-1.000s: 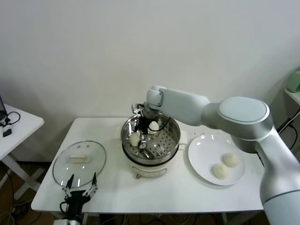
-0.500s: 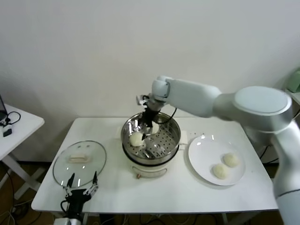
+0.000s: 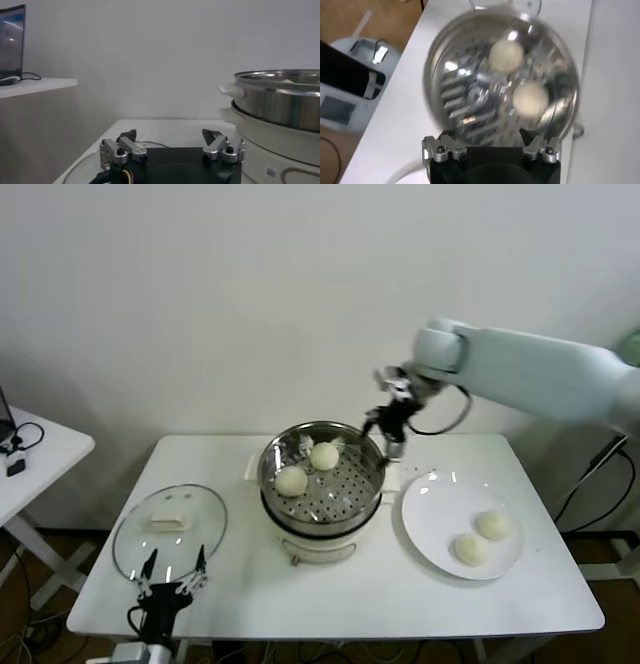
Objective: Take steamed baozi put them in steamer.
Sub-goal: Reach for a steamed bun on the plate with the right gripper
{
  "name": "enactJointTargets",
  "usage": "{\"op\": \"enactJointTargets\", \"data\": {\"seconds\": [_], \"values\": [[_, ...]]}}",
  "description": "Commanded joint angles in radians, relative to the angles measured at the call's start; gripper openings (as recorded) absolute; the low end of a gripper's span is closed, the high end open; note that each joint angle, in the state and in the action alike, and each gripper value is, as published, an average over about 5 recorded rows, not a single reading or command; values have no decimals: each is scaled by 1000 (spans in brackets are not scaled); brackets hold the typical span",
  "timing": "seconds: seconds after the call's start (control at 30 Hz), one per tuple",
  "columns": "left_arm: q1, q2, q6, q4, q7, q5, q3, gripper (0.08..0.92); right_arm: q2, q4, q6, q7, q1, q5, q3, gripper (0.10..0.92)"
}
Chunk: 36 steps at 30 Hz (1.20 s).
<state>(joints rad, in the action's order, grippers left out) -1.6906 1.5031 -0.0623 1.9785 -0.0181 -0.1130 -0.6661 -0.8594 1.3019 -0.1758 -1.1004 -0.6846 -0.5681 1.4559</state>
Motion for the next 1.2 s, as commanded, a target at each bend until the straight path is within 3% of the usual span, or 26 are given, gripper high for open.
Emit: {"op": "enactJointTargets", "data": {"seconds": [0.03,0.43,1.2], "values": [[-14,5,-19,18,12,-44,1,823,374,142,26,1,324,304,-201,823],[-55,20,-28,28,-2,-35,-7,823,359,20,68,-5,581,468,-381,823],[-32,12,-10,12,-8,-20,-14,823,207,-127,95,5,626,519,-415,823]]}}
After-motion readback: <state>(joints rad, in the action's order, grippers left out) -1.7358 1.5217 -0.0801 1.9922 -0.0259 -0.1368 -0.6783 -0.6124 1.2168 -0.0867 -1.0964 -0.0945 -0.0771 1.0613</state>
